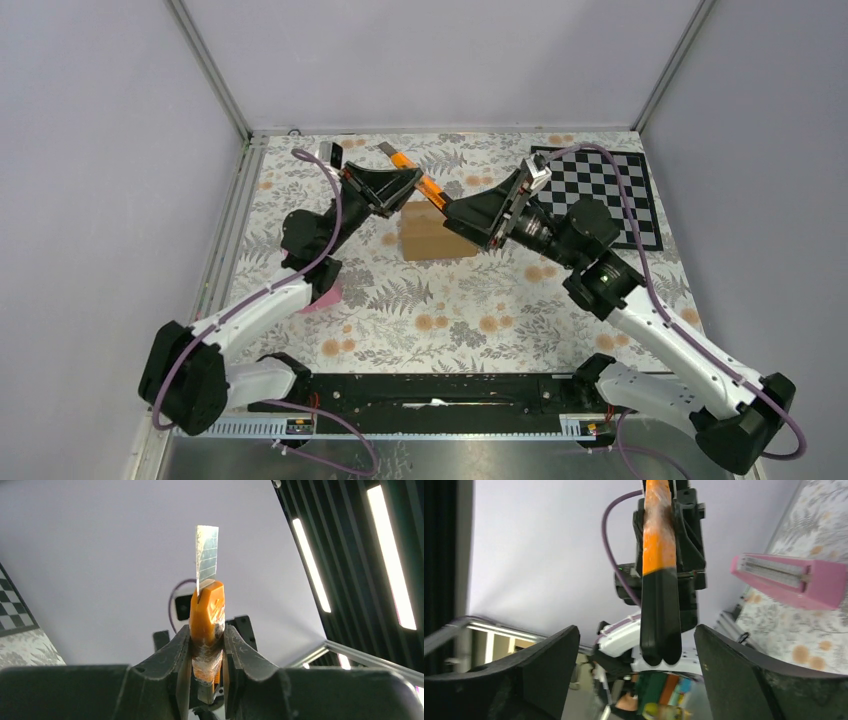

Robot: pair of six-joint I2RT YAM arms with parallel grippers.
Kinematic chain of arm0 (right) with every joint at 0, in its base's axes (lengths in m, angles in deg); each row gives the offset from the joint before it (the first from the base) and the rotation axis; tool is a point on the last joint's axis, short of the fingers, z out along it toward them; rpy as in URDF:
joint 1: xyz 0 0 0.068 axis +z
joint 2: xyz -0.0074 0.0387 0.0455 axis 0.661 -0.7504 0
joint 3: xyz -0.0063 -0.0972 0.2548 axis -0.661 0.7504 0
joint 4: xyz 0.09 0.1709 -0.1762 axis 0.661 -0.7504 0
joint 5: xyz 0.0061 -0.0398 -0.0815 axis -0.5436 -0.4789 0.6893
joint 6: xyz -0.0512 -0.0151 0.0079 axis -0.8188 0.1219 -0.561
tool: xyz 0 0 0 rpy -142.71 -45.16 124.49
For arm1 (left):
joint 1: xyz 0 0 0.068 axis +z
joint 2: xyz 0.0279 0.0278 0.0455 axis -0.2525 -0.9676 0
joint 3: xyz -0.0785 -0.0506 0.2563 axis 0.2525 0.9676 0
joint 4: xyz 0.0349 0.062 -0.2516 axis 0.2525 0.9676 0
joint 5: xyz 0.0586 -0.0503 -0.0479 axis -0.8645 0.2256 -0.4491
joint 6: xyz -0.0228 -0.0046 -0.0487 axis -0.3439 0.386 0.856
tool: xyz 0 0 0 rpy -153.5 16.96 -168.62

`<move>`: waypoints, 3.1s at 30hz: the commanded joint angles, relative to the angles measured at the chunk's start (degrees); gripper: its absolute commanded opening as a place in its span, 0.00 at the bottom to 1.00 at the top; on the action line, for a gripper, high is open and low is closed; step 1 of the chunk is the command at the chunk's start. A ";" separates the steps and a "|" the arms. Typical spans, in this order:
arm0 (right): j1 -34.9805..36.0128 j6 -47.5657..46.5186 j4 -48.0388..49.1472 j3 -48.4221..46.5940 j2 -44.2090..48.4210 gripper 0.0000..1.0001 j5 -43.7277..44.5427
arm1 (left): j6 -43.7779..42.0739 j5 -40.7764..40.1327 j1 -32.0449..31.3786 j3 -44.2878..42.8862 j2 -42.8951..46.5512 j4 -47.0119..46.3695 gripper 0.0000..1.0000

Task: Unpack the express box
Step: Pick up the knife at the center of the board.

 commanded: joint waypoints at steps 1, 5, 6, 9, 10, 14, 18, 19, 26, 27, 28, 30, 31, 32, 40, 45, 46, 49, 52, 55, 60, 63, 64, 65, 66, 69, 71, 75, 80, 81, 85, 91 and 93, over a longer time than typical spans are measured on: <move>5.27 -15.95 -13.63 -3.22 -0.07 0.85 12.54 | -7.18 -7.98 -1.05 -0.77 4.03 11.53 0.00; 10.87 -23.13 -18.02 -7.09 -1.99 0.80 21.45 | -8.27 -8.84 -2.97 -2.64 3.70 14.93 0.00; 11.64 -24.25 -18.14 -7.47 -2.18 0.79 22.78 | -8.29 -8.95 -3.39 -2.85 3.56 15.45 0.00; 13.17 -26.19 -17.87 -8.06 -2.82 0.74 26.86 | -8.78 -9.98 -4.37 -3.16 3.66 17.40 0.00; 13.48 -26.70 -17.71 -8.30 -3.19 0.72 27.52 | -8.69 -10.02 -4.61 -3.12 3.58 17.22 0.00; 14.66 -28.60 -18.13 -8.33 -3.48 0.70 31.80 | -7.32 -10.30 -5.05 -2.05 4.11 16.47 0.00; 14.71 -26.94 -17.27 -5.79 -2.13 0.71 32.02 | -5.88 -13.00 -4.97 0.43 6.35 16.13 0.00; 14.72 -26.22 -16.74 -4.97 -1.68 0.73 31.72 | -6.04 -13.52 -4.89 0.59 6.97 16.57 0.00; 14.72 -25.49 -16.66 -1.67 1.52 0.88 32.07 | -5.82 -15.56 -3.74 1.63 10.16 17.83 0.00; 14.72 -25.59 -16.26 -1.64 1.63 0.88 32.39 | -5.44 -14.93 -3.73 1.66 9.89 17.53 0.00; 14.70 -25.75 -15.63 -1.63 1.68 0.88 32.71 | -5.10 -14.50 -3.78 1.84 9.59 17.03 0.00; 14.72 -26.04 -13.48 -1.91 1.35 0.88 32.71 | -4.31 -14.09 -4.17 2.44 9.41 16.56 0.00; 14.77 -26.14 -12.14 -2.28 0.91 0.87 32.45 | -4.26 -14.15 -4.37 2.71 9.48 16.51 0.00; 14.68 -26.35 -11.44 -3.05 0.28 0.86 32.18 | -4.25 -14.21 -4.49 2.97 9.62 16.61 0.00; 14.80 -26.71 -9.04 -7.25 -4.40 0.69 30.58 | -4.95 -15.14 -5.44 3.58 10.87 17.42 0.00; 14.85 -26.10 -8.17 -7.82 -5.28 0.56 32.01 | -4.65 -16.05 -6.07 4.82 11.00 16.67 0.00; 14.81 -26.06 -8.08 -8.11 -5.57 0.52 32.22 | -4.61 -16.27 -6.18 5.00 11.06 16.33 0.00; 14.78 -26.48 -9.12 -9.23 -6.02 0.35 33.61 | -5.05 -15.97 -6.24 5.11 11.25 16.19 0.00; 14.80 -27.35 -10.26 -9.86 -6.10 0.07 34.58 | -5.71 -16.11 -6.25 5.50 12.33 17.32 0.13; 14.80 -28.02 -11.87 -10.46 -5.82 0.00 34.66 | -6.82 -16.64 -6.19 6.20 13.53 18.63 0.44; 14.80 -28.09 -14.35 -11.25 -4.28 0.00 31.34 | -7.43 -17.00 -5.50 8.14 15.22 17.07 0.67; 14.80 -26.98 -15.42 -11.94 -3.84 0.00 27.40 | -7.13 -15.96 -4.45 9.21 15.41 14.07 0.67; 14.78 -26.44 -15.64 -12.15 -3.98 0.00 25.84 | -7.01 -15.90 -4.29 9.46 15.40 13.19 0.67; 14.78 -25.97 -15.77 -12.27 -3.89 0.00 24.59 | -6.79 -15.84 -4.15 9.99 15.47 11.86 0.66; 14.80 -25.69 -16.19 -12.53 -3.75 0.00 23.68 | -6.54 -15.82 -4.03 10.69 15.56 10.50 0.66; 14.79 -25.62 -18.06 -13.61 -3.74 0.00 21.24 | -6.45 -14.70 -3.22 11.30 15.96 7.83 0.66; 14.80 -25.68 -20.49 -14.50 -3.96 0.00 20.45 | -6.37 -14.06 -2.95 11.36 15.86 6.69 0.62; 14.72 -26.11 -22.93 -15.82 -4.61 0.00 20.49 | -5.83 -13.14 -2.85 11.78 15.13 3.35 0.46; 14.80 -26.17 -24.10 -17.50 -5.69 0.00 20.28 | -4.76 -11.58 -2.85 11.31 13.38 0.63 0.15; 14.73 -26.20 -24.03 -17.65 -5.77 0.02 21.06 | -4.51 -11.33 -2.92 11.09 12.91 0.49 0.05; 14.80 -25.68 -21.40 -17.68 -6.44 0.33 22.92 | -2.92 -12.43 -2.94 11.88 12.19 -0.16 0.00; 14.81 -24.28 -15.99 -16.73 -8.40 0.53 25.03 | -1.41 -16.05 -3.58 12.97 12.98 0.90 0.00; 14.80 -23.82 -14.35 -16.01 -8.73 0.52 25.44 | -1.61 -17.10 -3.80 13.02 13.55 2.22 0.00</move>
